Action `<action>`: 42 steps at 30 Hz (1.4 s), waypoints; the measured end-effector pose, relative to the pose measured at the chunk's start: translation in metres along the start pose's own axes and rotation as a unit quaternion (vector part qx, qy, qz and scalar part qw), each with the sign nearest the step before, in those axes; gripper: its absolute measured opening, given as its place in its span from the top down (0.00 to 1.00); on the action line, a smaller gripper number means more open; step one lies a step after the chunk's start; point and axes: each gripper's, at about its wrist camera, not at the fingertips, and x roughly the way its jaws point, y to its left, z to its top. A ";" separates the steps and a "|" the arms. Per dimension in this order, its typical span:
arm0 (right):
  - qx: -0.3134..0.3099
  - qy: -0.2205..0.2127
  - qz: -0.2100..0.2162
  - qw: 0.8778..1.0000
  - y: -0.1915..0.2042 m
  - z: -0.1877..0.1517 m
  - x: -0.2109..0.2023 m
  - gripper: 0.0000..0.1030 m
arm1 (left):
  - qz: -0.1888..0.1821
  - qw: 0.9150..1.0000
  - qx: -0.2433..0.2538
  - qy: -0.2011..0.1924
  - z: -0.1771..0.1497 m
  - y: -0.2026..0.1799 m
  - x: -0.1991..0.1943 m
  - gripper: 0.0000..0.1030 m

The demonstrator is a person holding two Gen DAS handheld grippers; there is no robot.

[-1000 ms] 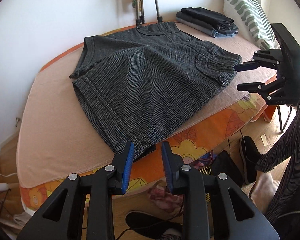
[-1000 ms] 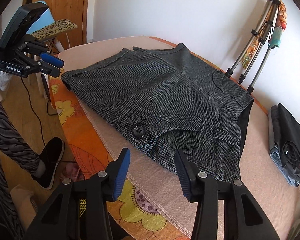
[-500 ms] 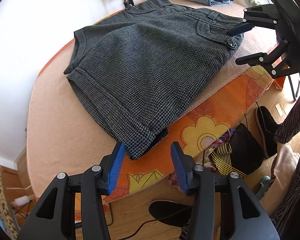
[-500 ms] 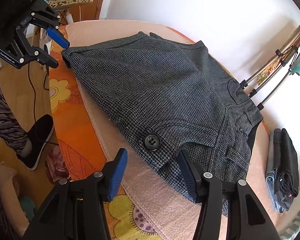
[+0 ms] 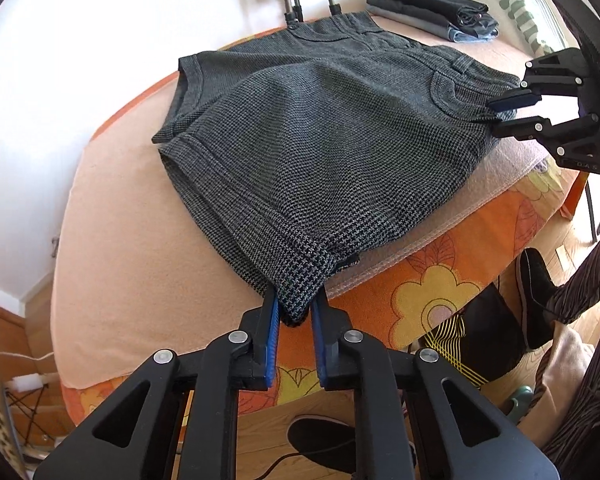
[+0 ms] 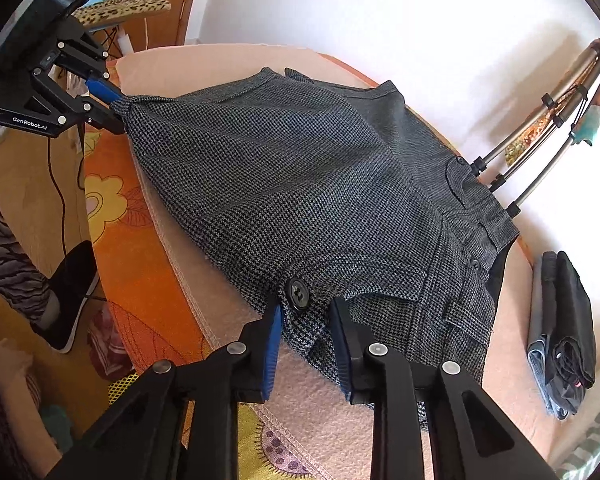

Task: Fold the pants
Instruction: 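Grasp one leg hem with the left tool while the right tool grasps the other hem, then lift both hems and fold the legs over toward the waistband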

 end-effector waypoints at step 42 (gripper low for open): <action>0.017 -0.045 -0.114 0.992 -0.143 0.101 -0.007 0.89 | 0.022 0.981 -0.081 -0.174 0.168 0.098 -0.022 0.93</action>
